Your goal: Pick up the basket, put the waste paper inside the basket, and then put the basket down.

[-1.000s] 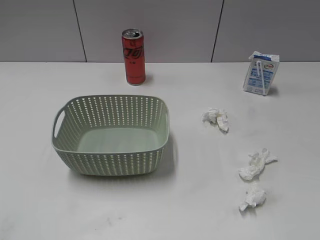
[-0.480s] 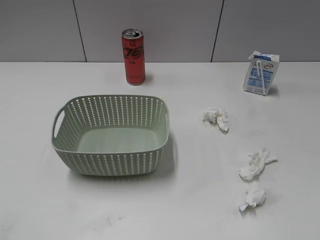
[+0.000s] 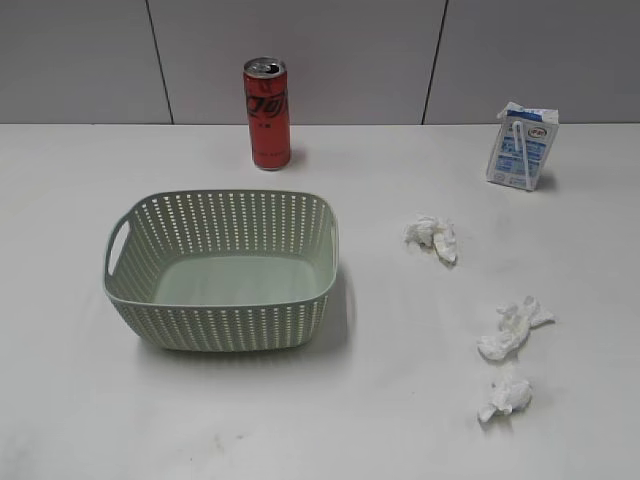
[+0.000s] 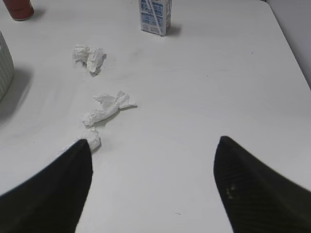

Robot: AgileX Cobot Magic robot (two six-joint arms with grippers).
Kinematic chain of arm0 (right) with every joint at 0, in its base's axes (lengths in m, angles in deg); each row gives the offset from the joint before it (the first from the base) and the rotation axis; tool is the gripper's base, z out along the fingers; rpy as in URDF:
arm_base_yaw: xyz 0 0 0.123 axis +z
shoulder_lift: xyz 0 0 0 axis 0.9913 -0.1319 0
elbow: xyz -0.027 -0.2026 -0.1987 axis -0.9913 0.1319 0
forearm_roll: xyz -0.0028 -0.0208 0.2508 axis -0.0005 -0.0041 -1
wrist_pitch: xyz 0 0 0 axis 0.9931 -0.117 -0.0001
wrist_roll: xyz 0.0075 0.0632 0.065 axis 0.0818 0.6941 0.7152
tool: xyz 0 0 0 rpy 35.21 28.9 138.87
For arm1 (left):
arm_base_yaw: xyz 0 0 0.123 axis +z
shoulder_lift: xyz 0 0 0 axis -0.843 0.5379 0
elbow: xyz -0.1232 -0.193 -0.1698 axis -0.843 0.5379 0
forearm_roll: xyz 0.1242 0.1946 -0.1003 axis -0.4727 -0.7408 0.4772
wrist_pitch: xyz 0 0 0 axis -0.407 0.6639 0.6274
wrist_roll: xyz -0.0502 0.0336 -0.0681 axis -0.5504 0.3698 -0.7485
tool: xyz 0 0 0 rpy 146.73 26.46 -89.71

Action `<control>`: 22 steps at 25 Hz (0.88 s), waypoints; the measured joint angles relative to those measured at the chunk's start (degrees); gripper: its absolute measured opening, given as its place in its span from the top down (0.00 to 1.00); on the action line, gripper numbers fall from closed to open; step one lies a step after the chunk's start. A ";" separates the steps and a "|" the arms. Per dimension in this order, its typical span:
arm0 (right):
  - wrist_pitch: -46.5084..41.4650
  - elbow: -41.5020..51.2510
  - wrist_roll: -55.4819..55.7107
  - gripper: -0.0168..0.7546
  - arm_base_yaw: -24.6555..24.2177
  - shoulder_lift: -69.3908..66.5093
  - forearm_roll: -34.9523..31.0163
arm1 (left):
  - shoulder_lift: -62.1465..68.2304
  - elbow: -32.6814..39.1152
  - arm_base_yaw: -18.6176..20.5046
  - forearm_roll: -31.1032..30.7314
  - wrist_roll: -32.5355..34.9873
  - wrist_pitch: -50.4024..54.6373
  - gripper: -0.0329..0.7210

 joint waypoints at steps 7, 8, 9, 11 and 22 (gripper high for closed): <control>0.00 0.00 0.00 0.22 0.00 0.00 0.19 | 15.57 -6.69 -8.31 -1.84 0.11 -3.65 0.18; 0.00 0.00 -0.05 0.22 0.00 0.00 0.19 | 18.42 -8.18 -9.25 -2.39 0.16 -3.77 0.18; 0.00 0.00 -0.05 0.22 0.00 0.00 0.19 | 20.89 -9.78 -10.19 -2.74 0.16 -3.90 0.18; 0.00 0.00 -0.05 0.22 0.00 0.00 0.19 | 27.11 -12.76 -11.66 -3.12 0.16 -3.96 0.18; 0.00 0.00 -0.04 0.22 0.00 0.00 0.19 | 62.72 -27.15 -18.21 -4.38 -4.12 -4.19 0.18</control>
